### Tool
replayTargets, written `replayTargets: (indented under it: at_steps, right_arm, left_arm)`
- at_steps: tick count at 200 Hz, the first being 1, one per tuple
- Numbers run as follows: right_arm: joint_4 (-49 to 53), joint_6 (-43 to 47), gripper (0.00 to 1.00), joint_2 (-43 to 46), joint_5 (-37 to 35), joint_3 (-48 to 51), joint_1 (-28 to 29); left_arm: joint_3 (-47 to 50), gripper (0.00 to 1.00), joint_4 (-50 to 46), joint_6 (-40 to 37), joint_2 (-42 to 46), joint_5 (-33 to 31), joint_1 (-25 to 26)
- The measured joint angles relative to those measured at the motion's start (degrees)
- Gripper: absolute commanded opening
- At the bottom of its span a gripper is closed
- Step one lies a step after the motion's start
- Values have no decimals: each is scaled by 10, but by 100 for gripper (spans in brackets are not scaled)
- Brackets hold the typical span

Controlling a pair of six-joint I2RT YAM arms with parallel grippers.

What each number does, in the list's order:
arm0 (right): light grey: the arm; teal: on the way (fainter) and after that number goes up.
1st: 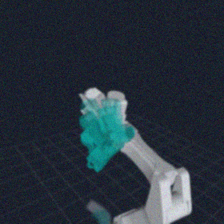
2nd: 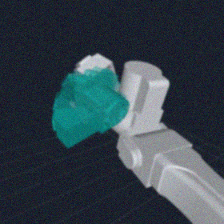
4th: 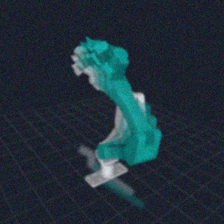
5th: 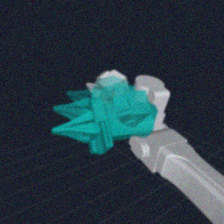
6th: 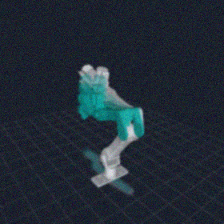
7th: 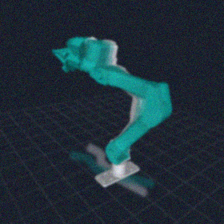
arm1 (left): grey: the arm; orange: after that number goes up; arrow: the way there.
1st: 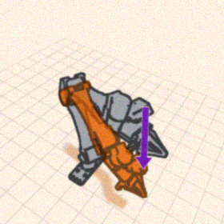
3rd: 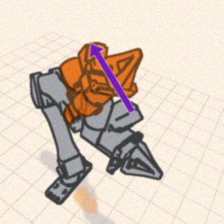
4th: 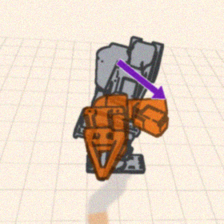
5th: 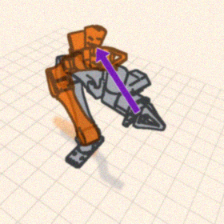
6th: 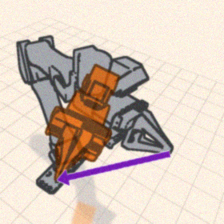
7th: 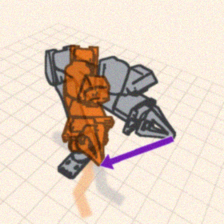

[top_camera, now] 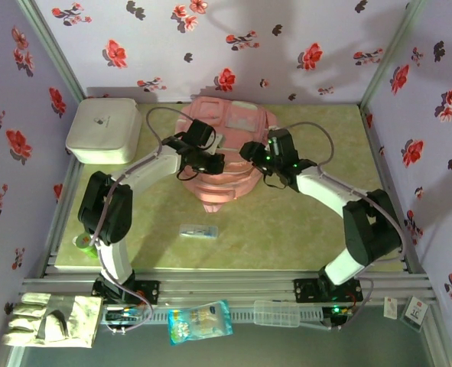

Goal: Pack books, pencil case, and school supplies into a backpack

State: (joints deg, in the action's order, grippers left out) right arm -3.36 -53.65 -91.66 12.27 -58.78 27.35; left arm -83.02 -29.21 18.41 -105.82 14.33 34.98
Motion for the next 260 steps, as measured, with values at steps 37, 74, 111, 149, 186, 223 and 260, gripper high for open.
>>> replayTargets:
  at_steps: [37,74,111,149,186,223,260]
  right_arm:
    - [24,-32,43,-57,10,-47,-3]
    - [73,-40,40,-75,2,-77,-4]
    - [92,-42,44,-75,-30,-81,-4]
    - [92,-44,32,-80,-19,-85,-4]
    - [90,-39,14,-101,0,-96,-5]
    - [100,-23,8,-91,-13,-95,-9]
    - [117,2,7,-56,-23,-87,-32]
  left_arm:
    - [0,0,0,0,0,-3,0]
    - [2,0,0,0,4,-5,0]
    - [3,0,0,-4,11,-5,0]
    - [3,0,0,-4,12,-5,0]
    - [4,0,0,-6,12,-9,0]
    - [20,0,-2,-19,31,-42,-1]
    - [57,0,0,-28,67,-60,-19]
